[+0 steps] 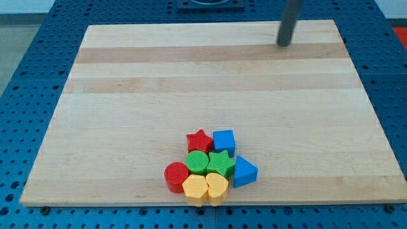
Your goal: Place your arm at the bottom of the board to the right of the blocks
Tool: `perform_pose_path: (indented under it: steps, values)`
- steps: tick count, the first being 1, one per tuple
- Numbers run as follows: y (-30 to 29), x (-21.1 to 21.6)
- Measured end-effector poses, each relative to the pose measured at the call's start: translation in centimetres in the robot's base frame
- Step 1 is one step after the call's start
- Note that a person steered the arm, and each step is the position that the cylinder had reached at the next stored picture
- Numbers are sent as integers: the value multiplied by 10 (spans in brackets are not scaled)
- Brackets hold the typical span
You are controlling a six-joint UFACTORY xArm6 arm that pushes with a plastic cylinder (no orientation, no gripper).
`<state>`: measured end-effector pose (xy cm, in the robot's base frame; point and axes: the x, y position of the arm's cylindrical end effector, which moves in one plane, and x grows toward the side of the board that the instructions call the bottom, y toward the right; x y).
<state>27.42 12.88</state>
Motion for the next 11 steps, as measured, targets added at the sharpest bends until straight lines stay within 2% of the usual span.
perform_pose_path:
  steps: [2, 3, 4, 5, 6, 7, 8, 9, 11]
  values:
    - [-157, 52]
    - [-196, 58]
    - [-124, 64]
    - [-6, 67]
    - [63, 118]
    - [77, 203]
    - [32, 286]
    - [7, 337]
    - [-15, 344]
